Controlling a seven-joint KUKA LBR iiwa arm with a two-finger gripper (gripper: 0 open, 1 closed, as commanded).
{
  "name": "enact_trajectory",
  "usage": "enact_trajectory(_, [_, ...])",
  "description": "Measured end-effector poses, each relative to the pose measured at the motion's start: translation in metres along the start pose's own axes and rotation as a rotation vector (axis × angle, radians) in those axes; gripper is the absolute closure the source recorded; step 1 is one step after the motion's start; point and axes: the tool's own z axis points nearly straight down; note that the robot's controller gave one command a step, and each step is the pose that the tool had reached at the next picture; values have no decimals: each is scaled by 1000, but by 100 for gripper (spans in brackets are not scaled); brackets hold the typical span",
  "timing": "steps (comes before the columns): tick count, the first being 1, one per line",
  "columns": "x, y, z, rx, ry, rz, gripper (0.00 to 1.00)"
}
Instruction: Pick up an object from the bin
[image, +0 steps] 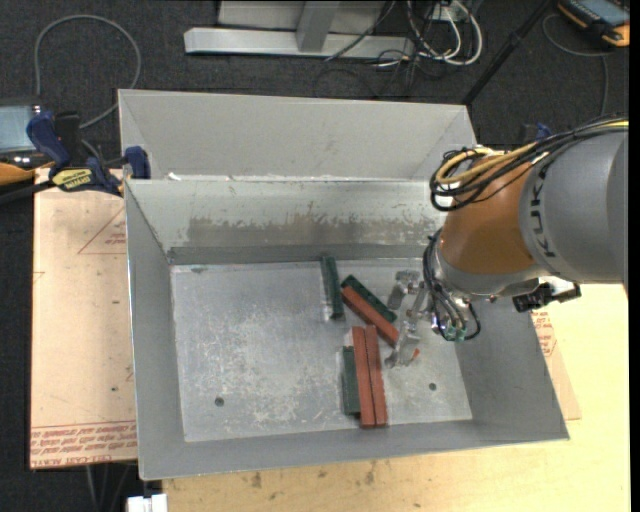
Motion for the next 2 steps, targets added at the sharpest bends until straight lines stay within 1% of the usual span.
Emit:
enact_trajectory(1, [2,-8,-10,2,1,294,0])
enact_trajectory(2, [8,-5,31,3,7,617,0])
